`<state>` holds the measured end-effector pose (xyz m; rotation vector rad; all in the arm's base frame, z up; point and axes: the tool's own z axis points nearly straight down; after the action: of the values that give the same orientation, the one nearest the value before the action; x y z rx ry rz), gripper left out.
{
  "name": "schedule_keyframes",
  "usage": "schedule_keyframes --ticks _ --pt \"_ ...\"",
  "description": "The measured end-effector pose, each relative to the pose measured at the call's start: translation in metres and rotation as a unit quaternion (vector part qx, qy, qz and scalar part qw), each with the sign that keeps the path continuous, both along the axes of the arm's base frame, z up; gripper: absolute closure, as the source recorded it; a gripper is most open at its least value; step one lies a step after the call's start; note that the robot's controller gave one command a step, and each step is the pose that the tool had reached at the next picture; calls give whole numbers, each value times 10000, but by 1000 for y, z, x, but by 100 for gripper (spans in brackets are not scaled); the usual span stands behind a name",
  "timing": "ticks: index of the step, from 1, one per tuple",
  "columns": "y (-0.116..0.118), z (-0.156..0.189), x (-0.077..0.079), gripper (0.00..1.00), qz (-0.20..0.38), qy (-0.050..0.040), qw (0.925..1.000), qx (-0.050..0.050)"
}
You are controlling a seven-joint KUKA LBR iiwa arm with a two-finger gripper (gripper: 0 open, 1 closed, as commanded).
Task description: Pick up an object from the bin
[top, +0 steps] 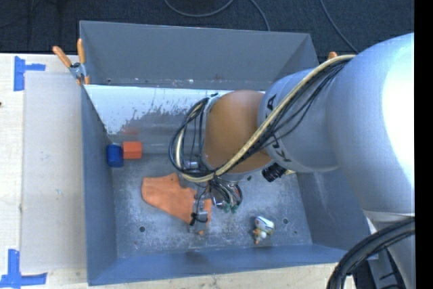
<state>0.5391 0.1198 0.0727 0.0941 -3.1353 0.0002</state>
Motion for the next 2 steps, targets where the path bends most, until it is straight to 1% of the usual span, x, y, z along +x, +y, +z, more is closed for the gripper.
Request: schedule_keyframes --ticks 1,2 --pt "17 -3 -6 100 -555 26 9985 2" --pt "17 -3 -6 100 -570 26 9984 4"
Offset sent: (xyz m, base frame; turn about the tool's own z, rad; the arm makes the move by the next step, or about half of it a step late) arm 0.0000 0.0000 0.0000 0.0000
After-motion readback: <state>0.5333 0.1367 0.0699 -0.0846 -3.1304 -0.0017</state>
